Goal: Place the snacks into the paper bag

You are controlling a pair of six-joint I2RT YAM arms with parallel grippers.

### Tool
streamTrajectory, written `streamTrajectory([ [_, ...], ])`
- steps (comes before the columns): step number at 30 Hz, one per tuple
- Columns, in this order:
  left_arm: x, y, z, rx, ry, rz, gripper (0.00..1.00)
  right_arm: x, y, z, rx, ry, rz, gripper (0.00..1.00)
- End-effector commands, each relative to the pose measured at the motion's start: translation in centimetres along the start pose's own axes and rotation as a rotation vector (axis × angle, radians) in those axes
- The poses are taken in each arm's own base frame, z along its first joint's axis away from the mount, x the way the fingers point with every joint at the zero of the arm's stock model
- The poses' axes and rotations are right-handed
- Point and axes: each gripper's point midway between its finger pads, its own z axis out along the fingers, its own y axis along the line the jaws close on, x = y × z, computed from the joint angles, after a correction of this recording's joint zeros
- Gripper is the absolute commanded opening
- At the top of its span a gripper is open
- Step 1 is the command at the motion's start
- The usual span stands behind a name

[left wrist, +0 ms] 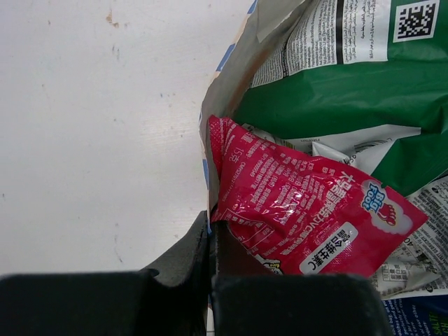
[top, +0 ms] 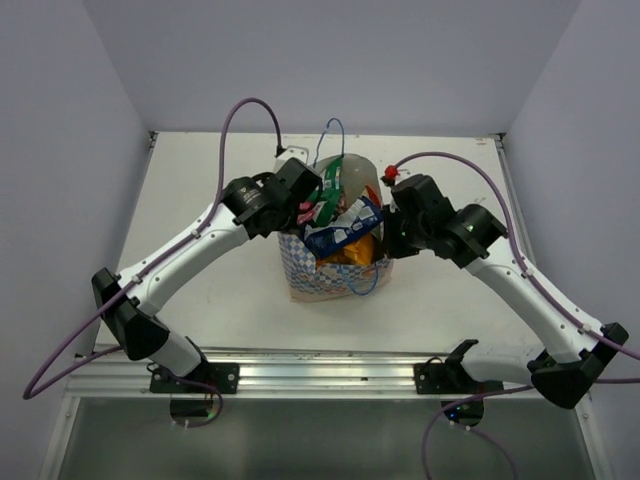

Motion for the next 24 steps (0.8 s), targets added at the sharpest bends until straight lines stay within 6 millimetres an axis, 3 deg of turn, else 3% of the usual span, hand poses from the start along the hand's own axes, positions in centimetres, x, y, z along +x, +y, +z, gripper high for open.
streamTrajectory([
  [1, -3.5, 1.2, -1.6, -0.018, -0.135, -0.096, 0.0, -1.4, 0.3, 0.0, 0.018, -0.06, 0.012, 0.0],
  [4, -3.1, 1.3, -1.3, -0.025, -0.125, -0.092, 0.0, -1.4, -0.4, -0.2, 0.051, -0.07, 0.017, 0.0],
  [5, -3.0, 1.3, -1.3, -0.031, -0.127, -0.092, 0.08, -1.4, -0.8, -0.2, 0.071, -0.074, 0.016, 0.0],
  [6, -3.1, 1.5, -1.4, -0.032, -0.133, -0.097, 0.26, -1.3, -1.0, -0.4, 0.082, -0.072, 0.018, 0.0],
  [7, -3.4, 1.5, -1.5, -0.03, -0.145, -0.104, 0.49, -1.3, -1.2, -0.4, 0.09, -0.073, 0.019, 0.03],
  [8, -3.8, 1.5, -1.7, -0.026, -0.158, -0.11, 0.65, -1.2, -1.3, -0.4, 0.098, -0.072, 0.018, 0.1],
  [9, -4.4, 1.6, -2.1, -0.023, -0.178, -0.112, 0.73, -1.2, -1.4, -0.5, 0.1, -0.074, 0.017, 0.2],
  [10, -4.8, 1.6, -2.2, -0.022, -0.188, -0.114, 1.0, -1.2, -1.4, -0.5, 0.099, -0.076, 0.017, 0.27],
  [11, -5.2, 1.8, -2.5, -0.026, -0.2, -0.113, 1.0, -1.3, -1.4, -0.6, 0.095, -0.08, 0.017, 0.42],
  [14, -6.9, 2.1, -3.5, -0.026, -0.246, -0.125, 1.0, -2.0, -1.3, -0.9, 0.092, -0.108, 0.018, 0.65],
  [15, -8.2, 2.4, -4.5, -0.025, -0.282, -0.134, 1.0, -2.1, -1.6, -1.1, 0.107, -0.114, 0.022, 0.69],
  [17, -9.7, 2.9, -5.9, -0.022, -0.324, -0.148, 1.0, -3.1, -2.1, -1.8, 0.141, -0.149, 0.031, 0.69],
  [18, -11.6, 3.6, -7.8, -0.015, -0.379, -0.183, 1.0, -3.3, -2.4, -2.3, 0.163, -0.157, 0.039, 0.7],
  [20, -13.0, 4.6, -9.6, -0.027, -0.418, -0.209, 1.0, -4.6, -3.5, -3.7, 0.222, -0.209, 0.053, 0.7],
  [21, -14.4, 5.9, -11.7, -0.037, -0.475, -0.258, 1.0, -4.4, -4.2, -4.3, 0.258, -0.199, 0.048, 0.7],
  [23, -15.4, 7.5, -13.8, -0.043, -0.536, -0.317, 1.0, -5.8, -6.0, -6.4, 0.362, -0.257, 0.06, 0.7],
  [24, -15.3, 8.4, -14.0, -0.074, -0.557, -0.339, 1.0, -5.4, -7.1, -7.2, 0.419, -0.253, 0.062, 0.7],
])
